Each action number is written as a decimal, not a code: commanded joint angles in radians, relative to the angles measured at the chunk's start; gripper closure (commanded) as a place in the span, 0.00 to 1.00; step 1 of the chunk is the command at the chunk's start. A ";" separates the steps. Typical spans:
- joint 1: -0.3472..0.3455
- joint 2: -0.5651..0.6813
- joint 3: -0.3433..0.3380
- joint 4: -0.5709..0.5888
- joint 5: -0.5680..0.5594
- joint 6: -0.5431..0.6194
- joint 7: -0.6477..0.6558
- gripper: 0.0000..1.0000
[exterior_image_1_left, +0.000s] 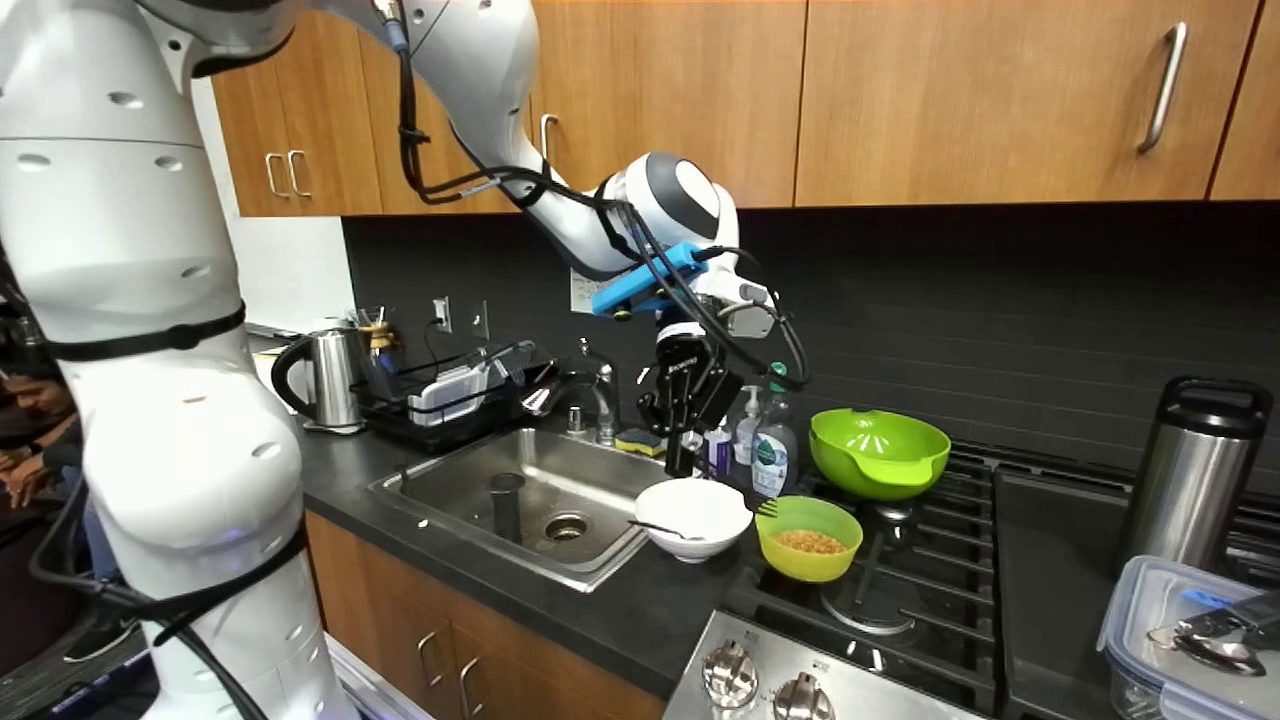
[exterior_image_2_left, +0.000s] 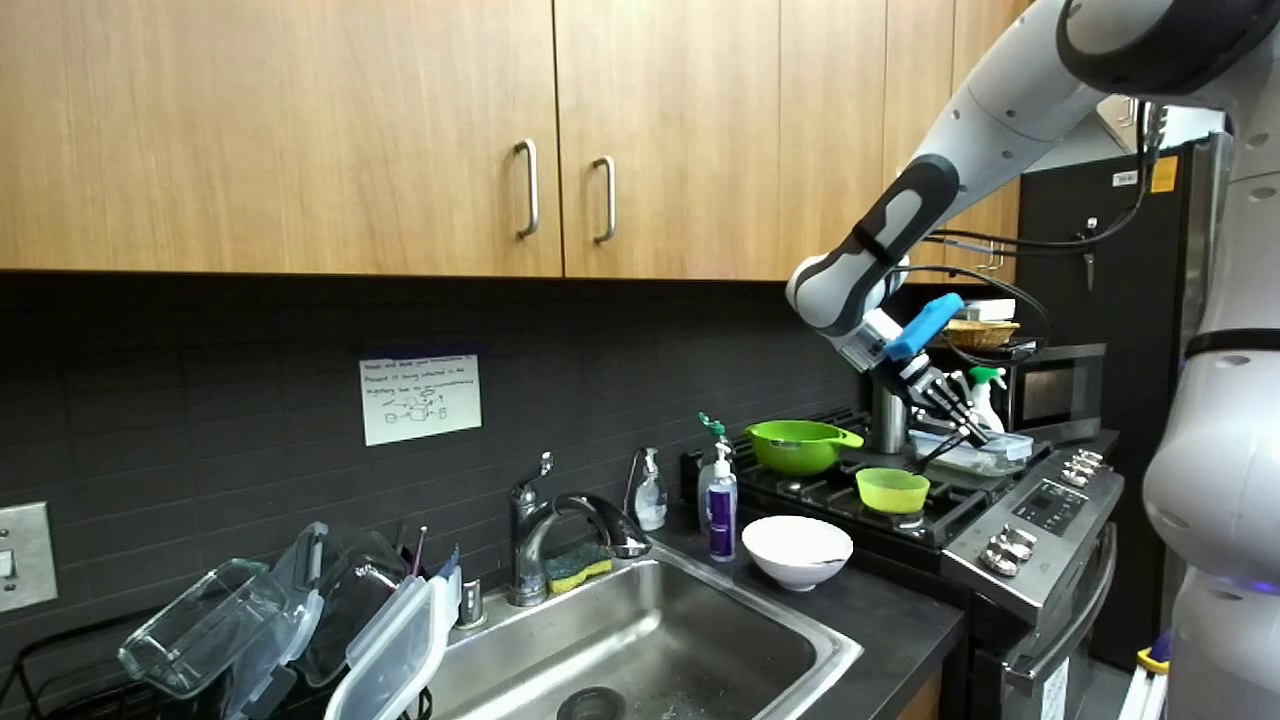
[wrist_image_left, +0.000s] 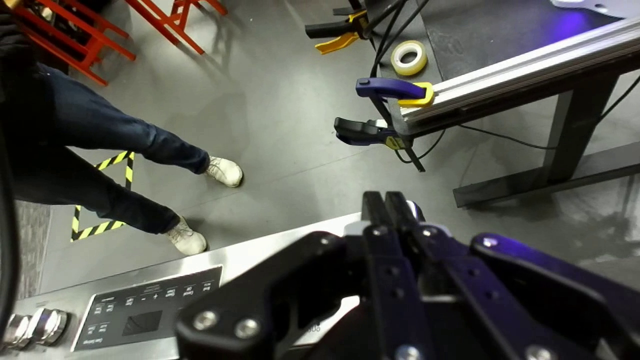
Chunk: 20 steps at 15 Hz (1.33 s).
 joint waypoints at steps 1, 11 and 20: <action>0.014 0.051 0.001 0.059 -0.038 -0.045 -0.035 0.99; 0.032 0.148 0.004 0.146 -0.052 -0.074 -0.121 0.99; 0.029 0.228 0.003 0.221 -0.046 -0.105 -0.158 0.99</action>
